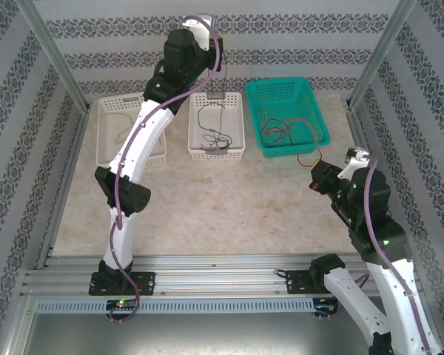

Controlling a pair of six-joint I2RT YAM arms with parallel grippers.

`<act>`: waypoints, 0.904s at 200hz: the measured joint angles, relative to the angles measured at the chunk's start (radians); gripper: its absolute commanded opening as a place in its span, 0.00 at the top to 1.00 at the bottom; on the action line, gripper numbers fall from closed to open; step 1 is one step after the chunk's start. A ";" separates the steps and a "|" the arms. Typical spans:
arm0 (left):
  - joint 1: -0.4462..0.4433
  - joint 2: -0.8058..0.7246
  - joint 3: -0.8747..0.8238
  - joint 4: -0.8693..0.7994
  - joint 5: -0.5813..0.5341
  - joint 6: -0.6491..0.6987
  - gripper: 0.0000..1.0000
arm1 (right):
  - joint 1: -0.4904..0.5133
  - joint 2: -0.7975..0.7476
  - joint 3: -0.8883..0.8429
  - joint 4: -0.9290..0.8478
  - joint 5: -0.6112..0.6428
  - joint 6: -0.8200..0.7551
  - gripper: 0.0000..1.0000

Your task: Untangle the cables

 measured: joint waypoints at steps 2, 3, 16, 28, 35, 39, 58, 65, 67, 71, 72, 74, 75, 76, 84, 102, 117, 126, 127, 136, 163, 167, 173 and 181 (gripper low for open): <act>0.000 0.000 -0.005 0.004 0.000 -0.001 1.00 | 0.000 0.000 0.000 0.000 0.000 0.000 1.00; 0.000 0.000 -0.006 0.005 0.000 -0.001 1.00 | 0.000 0.000 0.000 0.000 0.000 0.000 1.00; 0.000 -0.003 -0.055 0.029 0.003 -0.009 1.00 | 0.000 0.000 0.000 0.000 0.001 0.000 1.00; 0.000 -0.003 -0.104 0.046 0.007 -0.016 1.00 | 0.000 0.001 0.001 0.000 0.004 -0.001 1.00; 0.000 -0.003 -0.134 0.051 0.008 -0.020 1.00 | 0.000 0.002 0.002 0.001 0.006 -0.003 1.00; 0.000 -0.003 -0.147 0.051 0.009 -0.023 1.00 | 0.000 0.003 0.003 0.001 0.008 -0.004 1.00; 0.000 -0.003 -0.211 0.060 0.011 -0.035 1.00 | 0.000 0.008 0.008 0.001 0.012 -0.007 1.00; 0.000 -0.003 -0.235 0.075 0.013 -0.038 1.00 | 0.000 0.011 0.012 0.002 0.013 -0.008 1.00; 0.000 -0.003 -0.243 0.080 0.014 -0.039 1.00 | 0.000 0.012 0.013 0.001 0.015 -0.008 1.00; 0.000 -0.004 -0.259 0.092 0.014 -0.042 1.00 | 0.000 0.014 0.016 0.002 0.016 -0.008 1.00; 0.000 -0.005 -0.266 0.097 0.014 -0.042 1.00 | 0.000 0.014 0.016 0.002 0.016 -0.008 1.00; 0.000 -0.005 -0.272 0.101 0.014 -0.042 1.00 | 0.000 0.015 0.018 0.002 0.018 -0.008 1.00; 0.000 -0.006 -0.278 0.105 0.015 -0.043 1.00 | 0.000 0.015 0.018 0.002 0.018 -0.008 1.00; 0.000 -0.006 -0.281 0.106 0.015 -0.043 1.00 | 0.000 0.016 0.019 0.002 0.019 -0.008 1.00; 0.000 -0.010 -0.331 0.135 0.018 -0.050 1.00 | 0.000 0.019 0.023 0.003 0.023 -0.008 1.00; 0.000 -0.026 -0.447 0.182 0.021 -0.068 1.00 | 0.000 0.024 0.030 0.005 0.030 -0.012 1.00; 0.000 -0.030 -0.537 0.219 0.023 -0.090 1.00 | 0.000 0.030 0.035 0.008 0.035 -0.019 1.00; 0.000 -0.036 -0.589 0.241 0.025 -0.100 1.00 | 0.000 0.034 0.037 0.009 0.041 -0.023 1.00; 0.000 -0.037 -0.597 0.245 0.025 -0.102 1.00 | 0.000 0.034 0.037 0.010 0.042 -0.023 1.00; 0.000 -0.039 -0.644 0.265 0.025 -0.114 0.99 | 0.000 0.040 0.039 0.011 0.048 -0.028 1.00; 0.000 -0.039 -0.753 0.315 0.025 -0.145 0.89 | 0.000 0.075 0.062 0.020 0.071 -0.038 1.00; 0.000 -0.039 -0.766 0.322 0.025 -0.149 0.87 | 0.000 0.081 0.066 0.022 0.074 -0.041 1.00; 0.000 -0.039 -0.779 0.329 0.025 -0.155 0.86 | 0.000 0.094 0.073 0.028 0.080 -0.044 1.00; 0.000 -0.039 -0.795 0.337 0.025 -0.164 0.85 | 0.000 0.110 0.082 0.036 0.084 -0.049 1.00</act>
